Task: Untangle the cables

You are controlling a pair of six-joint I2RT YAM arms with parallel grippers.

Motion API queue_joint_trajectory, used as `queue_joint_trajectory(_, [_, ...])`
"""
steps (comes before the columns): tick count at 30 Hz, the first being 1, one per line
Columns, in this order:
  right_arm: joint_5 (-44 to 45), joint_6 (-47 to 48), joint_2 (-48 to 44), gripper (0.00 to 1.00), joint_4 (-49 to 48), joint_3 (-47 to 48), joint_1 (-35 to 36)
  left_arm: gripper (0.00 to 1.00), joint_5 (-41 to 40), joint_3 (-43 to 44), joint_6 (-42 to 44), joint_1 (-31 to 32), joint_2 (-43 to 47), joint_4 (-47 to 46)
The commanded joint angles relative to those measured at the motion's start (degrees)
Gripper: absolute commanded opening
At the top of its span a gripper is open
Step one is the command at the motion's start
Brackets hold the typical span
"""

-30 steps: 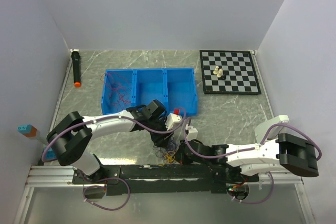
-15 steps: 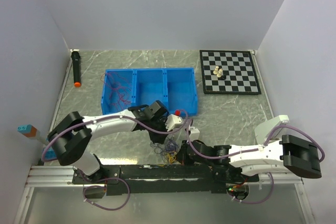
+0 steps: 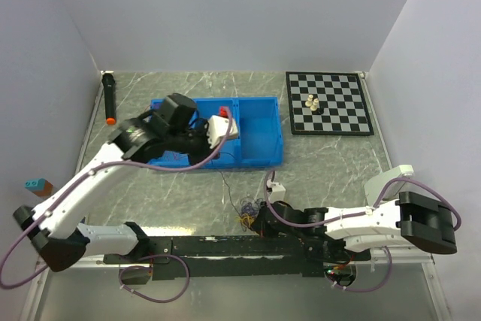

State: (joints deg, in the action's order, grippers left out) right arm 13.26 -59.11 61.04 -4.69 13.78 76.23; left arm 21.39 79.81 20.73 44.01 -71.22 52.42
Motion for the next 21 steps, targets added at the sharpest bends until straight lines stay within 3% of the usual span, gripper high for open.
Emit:
queue_joint_trajectory(1, [0.46, -0.48, 2.24, 0.0, 2.23, 2.04, -0.2, 0.01, -2.12, 8.06, 4.32, -0.59, 3.63, 8.75])
queue_joint_trajectory(4, [0.02, -0.39, 3.47, 0.0, 1.96, 2.39, -0.2, 0.01, -9.67, 13.86, 3.0, -0.59, 6.0, 3.06])
queue_joint_trajectory(10, [-1.3, 0.84, 7.07, 0.0, 1.53, 4.15, -0.2, 0.01, -23.73, 19.66, 5.8, -0.59, 10.67, -19.26])
queue_joint_trajectory(16, [-1.83, 1.98, 8.84, 0.17, 3.02, 6.43, -0.11, 0.01, -26.05, 32.41, 7.66, -0.59, 7.24, -29.91])
queue_joint_trajectory(21, [-1.04, 0.58, 6.82, 0.22, 3.89, 5.29, -0.2, 0.01, -28.68, 32.52, 8.62, -0.5, 8.64, -40.8])
